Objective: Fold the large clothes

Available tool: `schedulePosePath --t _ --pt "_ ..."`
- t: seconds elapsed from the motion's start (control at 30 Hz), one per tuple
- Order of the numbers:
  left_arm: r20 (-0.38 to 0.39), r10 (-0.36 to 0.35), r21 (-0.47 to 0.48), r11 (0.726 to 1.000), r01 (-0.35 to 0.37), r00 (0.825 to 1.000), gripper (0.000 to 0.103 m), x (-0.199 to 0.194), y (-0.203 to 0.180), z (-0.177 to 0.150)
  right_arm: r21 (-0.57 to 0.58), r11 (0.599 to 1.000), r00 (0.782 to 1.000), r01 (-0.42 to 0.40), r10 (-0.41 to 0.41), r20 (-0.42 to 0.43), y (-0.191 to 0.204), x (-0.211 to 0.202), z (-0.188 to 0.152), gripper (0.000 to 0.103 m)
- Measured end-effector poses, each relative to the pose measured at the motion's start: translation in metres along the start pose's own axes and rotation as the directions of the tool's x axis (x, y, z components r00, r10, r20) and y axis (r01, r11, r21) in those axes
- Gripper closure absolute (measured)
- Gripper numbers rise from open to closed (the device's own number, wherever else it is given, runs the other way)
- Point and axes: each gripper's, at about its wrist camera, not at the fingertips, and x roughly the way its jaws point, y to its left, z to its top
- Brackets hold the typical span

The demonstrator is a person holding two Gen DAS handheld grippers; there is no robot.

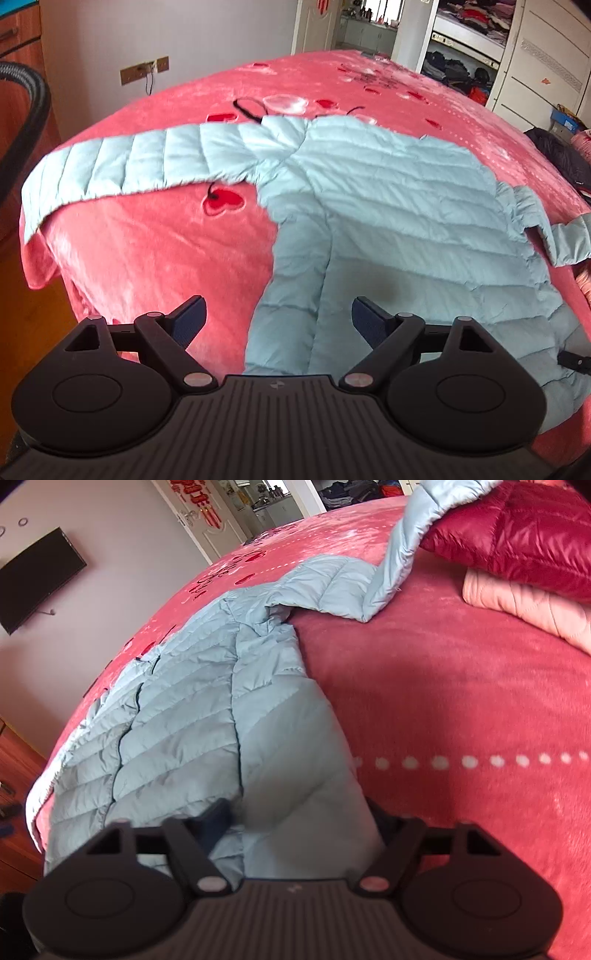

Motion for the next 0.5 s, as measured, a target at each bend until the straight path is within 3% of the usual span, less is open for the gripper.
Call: schedulePosePath --t 0.23,0.5 --pt "-0.08 0.005 0.003 1.0 -0.005 0.997 0.0 0.039 -0.008 -0.009 0.069 0.998 0.999 -0.013 0.015 -0.031 0.001 -0.005 -0.006 0.091" --pt "-0.096 -0.033 0.06 0.997 0.039 0.995 0.0 0.035 -0.008 -0.033 0.075 0.996 0.996 0.048 -0.042 -0.079 0.013 -0.015 -0.017 0.1"
